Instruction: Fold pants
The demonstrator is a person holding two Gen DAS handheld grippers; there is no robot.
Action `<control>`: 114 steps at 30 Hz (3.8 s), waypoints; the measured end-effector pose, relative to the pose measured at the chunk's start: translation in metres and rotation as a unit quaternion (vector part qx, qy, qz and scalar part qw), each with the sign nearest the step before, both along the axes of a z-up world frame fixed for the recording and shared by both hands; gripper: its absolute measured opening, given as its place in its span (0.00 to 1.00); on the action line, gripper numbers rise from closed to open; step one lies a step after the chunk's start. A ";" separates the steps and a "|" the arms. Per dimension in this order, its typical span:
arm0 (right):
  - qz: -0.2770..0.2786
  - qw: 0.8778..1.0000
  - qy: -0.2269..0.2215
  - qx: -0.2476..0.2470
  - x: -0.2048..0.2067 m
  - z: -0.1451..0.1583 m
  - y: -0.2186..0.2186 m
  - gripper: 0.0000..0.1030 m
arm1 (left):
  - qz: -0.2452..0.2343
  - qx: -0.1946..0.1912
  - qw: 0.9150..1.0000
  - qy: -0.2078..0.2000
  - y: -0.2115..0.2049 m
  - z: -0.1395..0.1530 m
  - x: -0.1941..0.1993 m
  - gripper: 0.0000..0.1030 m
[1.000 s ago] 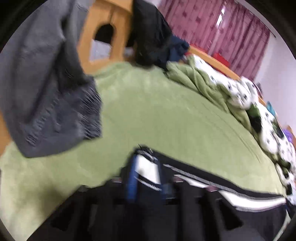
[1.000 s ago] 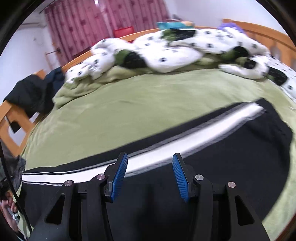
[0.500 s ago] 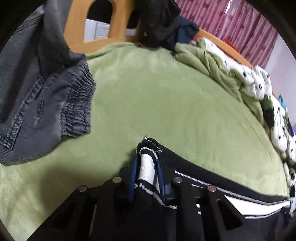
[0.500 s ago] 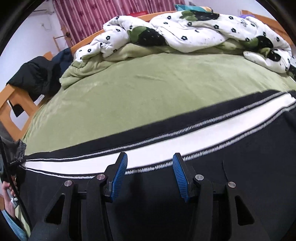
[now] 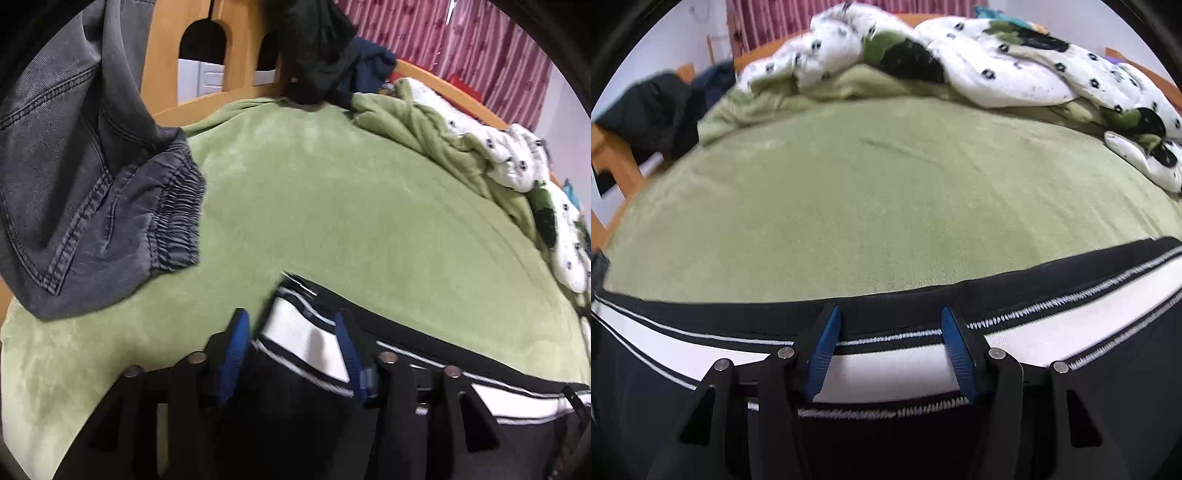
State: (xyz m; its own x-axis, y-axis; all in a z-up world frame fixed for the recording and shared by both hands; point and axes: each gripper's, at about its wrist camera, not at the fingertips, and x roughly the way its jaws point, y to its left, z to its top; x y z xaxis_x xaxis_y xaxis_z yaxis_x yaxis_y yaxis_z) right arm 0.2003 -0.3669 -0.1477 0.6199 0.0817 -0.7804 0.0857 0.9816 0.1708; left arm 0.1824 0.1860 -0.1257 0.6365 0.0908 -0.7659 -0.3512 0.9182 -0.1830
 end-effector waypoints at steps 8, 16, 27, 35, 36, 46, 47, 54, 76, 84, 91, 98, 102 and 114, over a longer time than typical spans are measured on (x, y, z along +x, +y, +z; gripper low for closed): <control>0.012 0.999 -0.035 -0.027 -0.083 0.043 0.002 0.54 | -0.106 -0.029 0.993 -0.033 -0.059 0.024 -0.056 0.51; 0.008 0.998 0.048 -0.026 -0.148 0.007 -0.017 0.54 | -0.261 -0.013 0.965 -0.001 -0.167 -0.006 -0.129 0.56; 0.018 0.999 0.020 -0.018 -0.182 0.019 -0.017 0.55 | -0.074 0.087 0.993 0.035 -0.083 -0.026 -0.171 0.58; 0.041 0.994 0.068 -0.076 -0.177 0.000 0.009 0.59 | -0.027 -0.028 0.999 0.000 -0.030 -0.024 -0.188 0.56; 0.047 0.995 0.056 -0.074 -0.179 0.006 0.010 0.59 | -0.030 -0.024 0.999 -0.007 -0.032 -0.022 -0.188 0.56; -0.032 0.997 -0.021 -0.071 -0.181 0.044 -0.061 0.59 | -0.086 -0.009 0.996 -0.032 -0.074 0.004 -0.158 0.56; -0.040 0.996 -0.020 -0.074 -0.181 0.042 -0.069 0.59 | -0.094 -0.010 0.995 -0.035 -0.080 0.007 -0.155 0.56; 0.005 0.990 0.064 -0.127 -0.171 -0.012 -0.109 0.59 | -0.166 0.026 0.986 -0.011 -0.142 -0.007 -0.137 0.60; -0.026 0.998 -0.025 -0.049 -0.196 0.040 -0.078 0.58 | -0.049 -0.104 0.993 -0.020 -0.057 -0.032 -0.215 0.54; -0.019 0.999 -0.024 -0.015 -0.191 0.049 -0.045 0.58 | 0.016 -0.207 0.978 -0.028 0.003 -0.045 -0.156 0.54; -0.008 1.000 -0.007 -0.018 -0.192 0.039 -0.025 0.58 | 0.066 -0.244 0.967 -0.030 0.030 -0.051 -0.128 0.13; -0.006 1.000 -0.024 -0.011 -0.208 0.047 -0.041 0.56 | 0.006 0.009 0.997 -0.083 -0.064 0.052 -0.132 0.08; -0.012 0.999 -0.036 -0.014 -0.219 0.050 -0.059 0.56 | -0.091 0.056 0.987 -0.121 -0.155 0.108 -0.124 0.07; -0.095 0.994 -0.045 0.007 -0.250 0.050 -0.129 0.56 | -0.354 0.030 0.934 -0.028 -0.433 0.019 -0.132 0.08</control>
State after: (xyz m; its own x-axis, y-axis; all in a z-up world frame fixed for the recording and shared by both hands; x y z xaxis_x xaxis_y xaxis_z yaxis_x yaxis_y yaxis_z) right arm -0.0495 -0.4962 -0.0981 0.6926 -0.0323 -0.7206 0.2526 0.9466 0.2003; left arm 0.0502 -0.2469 -0.1066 0.5920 -0.3260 -0.7370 0.3563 0.9262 -0.1234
